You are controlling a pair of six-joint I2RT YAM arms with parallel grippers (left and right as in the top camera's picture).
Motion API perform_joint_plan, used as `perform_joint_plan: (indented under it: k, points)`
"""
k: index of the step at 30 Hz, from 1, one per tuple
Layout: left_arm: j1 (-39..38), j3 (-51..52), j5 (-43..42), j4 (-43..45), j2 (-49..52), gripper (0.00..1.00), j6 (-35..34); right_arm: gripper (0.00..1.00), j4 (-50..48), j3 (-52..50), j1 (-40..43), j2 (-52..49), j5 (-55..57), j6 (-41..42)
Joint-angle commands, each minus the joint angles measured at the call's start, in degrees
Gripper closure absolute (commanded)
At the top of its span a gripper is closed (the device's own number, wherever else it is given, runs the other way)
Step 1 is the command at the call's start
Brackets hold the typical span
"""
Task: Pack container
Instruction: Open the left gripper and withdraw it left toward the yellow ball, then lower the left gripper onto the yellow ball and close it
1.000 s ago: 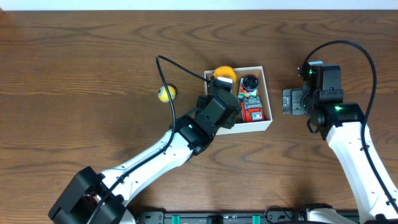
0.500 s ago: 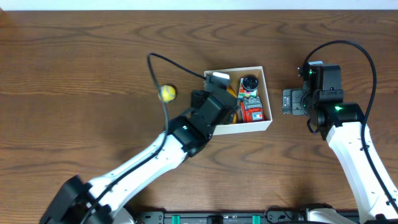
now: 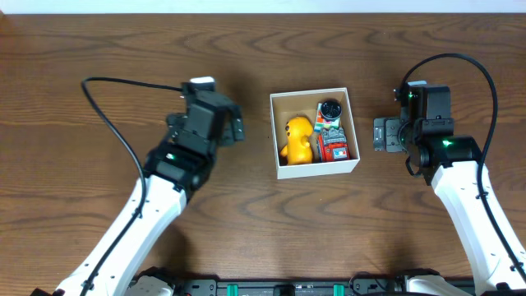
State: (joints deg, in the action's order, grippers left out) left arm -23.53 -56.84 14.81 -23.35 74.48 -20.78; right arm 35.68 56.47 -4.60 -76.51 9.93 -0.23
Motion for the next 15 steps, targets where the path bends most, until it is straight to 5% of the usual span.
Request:
perform_joint_plan:
  k: [1, 15]
  points:
    - [3.91, -1.16, -5.88, 1.55, 2.67, 0.02, -0.35, 0.01, -0.09, -0.02, 0.46, -0.44, 0.50, 0.20]
    - [6.64, -1.16, -6.88, 13.09, 21.53, 0.02, 2.99, 0.01, -0.09, -0.02, 0.46, -0.44, 0.50, 0.20]
